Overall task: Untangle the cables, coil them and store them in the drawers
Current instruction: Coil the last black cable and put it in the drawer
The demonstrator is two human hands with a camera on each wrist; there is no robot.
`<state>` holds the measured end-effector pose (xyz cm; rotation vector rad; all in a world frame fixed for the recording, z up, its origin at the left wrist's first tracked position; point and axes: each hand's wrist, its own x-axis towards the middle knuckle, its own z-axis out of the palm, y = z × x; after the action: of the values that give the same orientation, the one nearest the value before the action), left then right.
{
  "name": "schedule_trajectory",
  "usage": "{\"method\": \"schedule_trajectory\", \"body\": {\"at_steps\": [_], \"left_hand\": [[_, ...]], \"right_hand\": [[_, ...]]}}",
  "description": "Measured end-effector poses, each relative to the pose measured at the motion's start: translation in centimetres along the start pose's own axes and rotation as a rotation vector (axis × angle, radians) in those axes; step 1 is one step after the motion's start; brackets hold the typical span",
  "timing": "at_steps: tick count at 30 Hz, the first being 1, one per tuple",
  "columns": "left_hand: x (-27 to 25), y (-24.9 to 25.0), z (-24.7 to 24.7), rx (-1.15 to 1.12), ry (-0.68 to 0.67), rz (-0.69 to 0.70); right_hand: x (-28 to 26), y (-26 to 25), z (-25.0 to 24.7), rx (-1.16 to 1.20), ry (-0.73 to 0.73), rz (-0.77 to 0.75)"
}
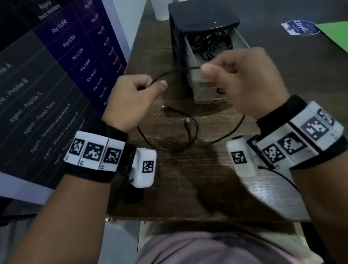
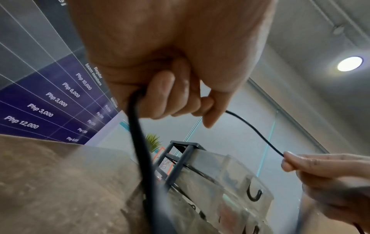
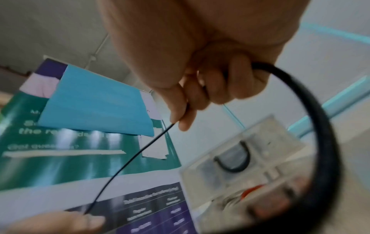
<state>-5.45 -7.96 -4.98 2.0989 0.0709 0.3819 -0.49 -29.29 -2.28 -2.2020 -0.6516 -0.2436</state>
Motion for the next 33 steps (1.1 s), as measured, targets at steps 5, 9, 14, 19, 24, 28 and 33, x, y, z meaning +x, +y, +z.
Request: {"method": "schedule_trajectory", "body": {"at_steps": [5,9,14,19,24,28,33], "left_hand": [[-0.1,-1.5,-0.1,0.017,0.009,-0.101],[-0.4,0.3,2.2,0.056,-0.167,-0.055],[-1.0,1.7,2.6,-0.026,-0.262,0.033],[-1.2,0.9,1.4,-0.022,-0.198,0.084],[-1.2,-0.5,0.7,-0.016,-0.046,-0.065],[-1.3,0.8,2.0,-0.057,-0.089,-0.063],[-1.4,1.8,2.6,-0.122,-0.168,0.021]], "right_hand": [[0.7,2.2,-1.0,-0.171,0.163,0.104],[-0.2,0.0,0.8,-0.093,0.084,-0.188],[-0.9,-1.4,2.9,-0.012,-0.196,-0.148],[-0.5,-0.5,1.1,-0.038,-0.178,-0.055],[0.2,1.0,-1.1,-0.098,0.113,0.042],[-0.3,-0.4,-0.6,-0.183,0.058,-0.097],[-0.6,-1.7,1.3,-0.105,-0.206,-0.154]]}}
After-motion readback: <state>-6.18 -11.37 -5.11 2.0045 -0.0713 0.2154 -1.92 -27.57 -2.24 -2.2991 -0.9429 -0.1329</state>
